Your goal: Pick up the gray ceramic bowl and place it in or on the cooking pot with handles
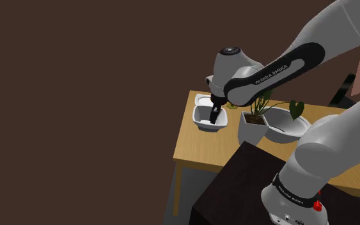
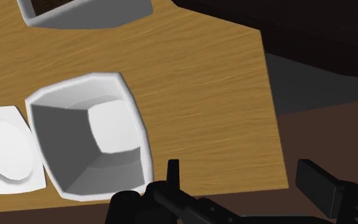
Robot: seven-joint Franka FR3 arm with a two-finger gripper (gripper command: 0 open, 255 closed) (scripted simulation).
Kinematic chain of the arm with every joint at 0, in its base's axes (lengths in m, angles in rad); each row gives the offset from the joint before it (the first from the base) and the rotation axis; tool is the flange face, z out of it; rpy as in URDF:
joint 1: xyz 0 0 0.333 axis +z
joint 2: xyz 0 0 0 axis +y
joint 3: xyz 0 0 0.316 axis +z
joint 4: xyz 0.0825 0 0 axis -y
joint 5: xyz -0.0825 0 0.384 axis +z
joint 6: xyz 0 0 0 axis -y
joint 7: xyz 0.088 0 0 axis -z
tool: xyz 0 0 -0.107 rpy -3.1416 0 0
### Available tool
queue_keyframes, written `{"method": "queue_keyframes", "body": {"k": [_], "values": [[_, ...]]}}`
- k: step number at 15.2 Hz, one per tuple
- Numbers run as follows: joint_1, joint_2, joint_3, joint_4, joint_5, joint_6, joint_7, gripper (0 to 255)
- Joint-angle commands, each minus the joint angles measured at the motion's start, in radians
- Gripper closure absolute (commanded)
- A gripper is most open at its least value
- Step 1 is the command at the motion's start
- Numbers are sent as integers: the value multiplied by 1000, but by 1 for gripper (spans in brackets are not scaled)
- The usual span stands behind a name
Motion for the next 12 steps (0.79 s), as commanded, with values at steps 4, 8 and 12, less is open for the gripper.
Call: {"method": "queue_keyframes", "body": {"k": [4, 8, 12], "values": [[-141, 222, 42, 34, -259, 219, 125, 0], [-250, 413, 56, 124, -614, 320, 354, 0], [-260, 598, -2, 257, -965, 354, 601, 0]]}}
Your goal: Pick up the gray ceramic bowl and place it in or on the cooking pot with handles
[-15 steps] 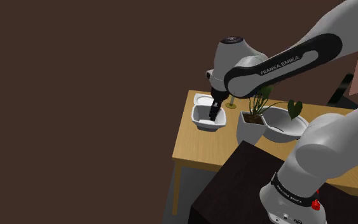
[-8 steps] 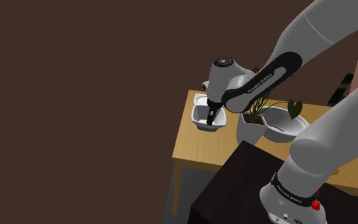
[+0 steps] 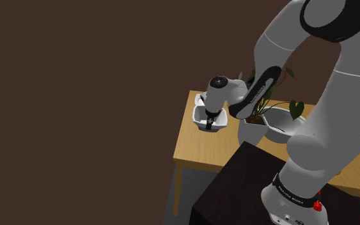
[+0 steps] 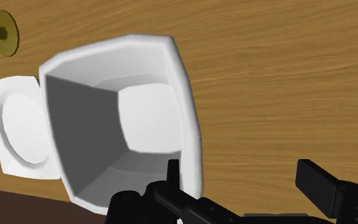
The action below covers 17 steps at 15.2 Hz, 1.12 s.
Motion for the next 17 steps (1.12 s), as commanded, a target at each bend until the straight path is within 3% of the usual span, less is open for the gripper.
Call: {"method": "queue_keyframes", "body": {"k": [1, 4, 11, 17], "values": [[5, 95, -30, 76, -170, 11, 120, 0], [16, 212, -68, 180, -350, 16, 252, 0], [9, 330, -85, 272, -462, 31, 350, 0], [8, 340, -85, 279, -471, 32, 358, 0]]}}
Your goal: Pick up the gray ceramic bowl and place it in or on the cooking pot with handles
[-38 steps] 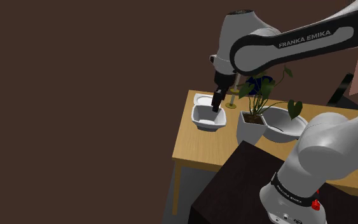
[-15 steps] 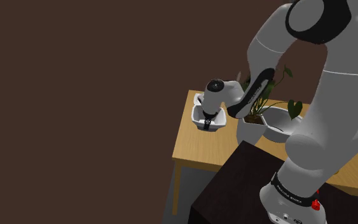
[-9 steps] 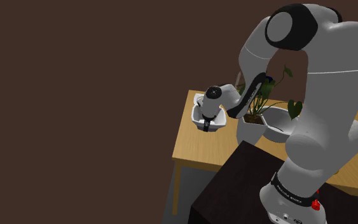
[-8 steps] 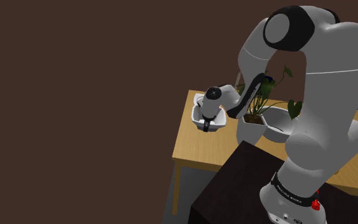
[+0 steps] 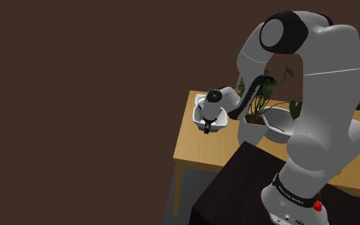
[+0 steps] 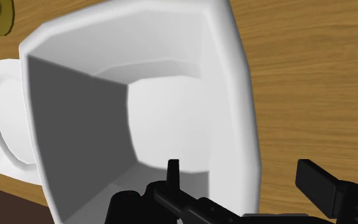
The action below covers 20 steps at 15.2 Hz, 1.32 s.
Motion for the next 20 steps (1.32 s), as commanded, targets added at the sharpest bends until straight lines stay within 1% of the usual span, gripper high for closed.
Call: {"method": "queue_keyframes", "body": {"k": [1, 2, 3, 12, 20], "values": [[0, 0, 0, 0, 0, 0, 0, 0], [0, 0, 0, 0, 0, 0, 0, 0], [0, 0, 0, 0, 0, 0, 0, 255], [0, 0, 0, 0, 0, 0, 0, 255], [-13, -121, 12, -71, 175, -4, -187, 255]]}}
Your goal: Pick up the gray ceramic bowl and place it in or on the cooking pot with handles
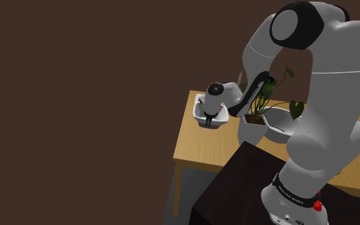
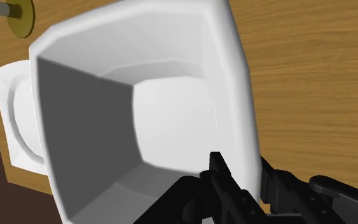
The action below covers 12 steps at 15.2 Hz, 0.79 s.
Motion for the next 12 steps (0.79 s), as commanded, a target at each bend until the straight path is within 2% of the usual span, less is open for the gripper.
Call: {"method": "queue_keyframes", "body": {"k": [1, 12], "values": [[-5, -32, 6, -16, 49, -3, -52, 255], [-38, -197, 53, -95, 323, -36, -330, 255]]}}
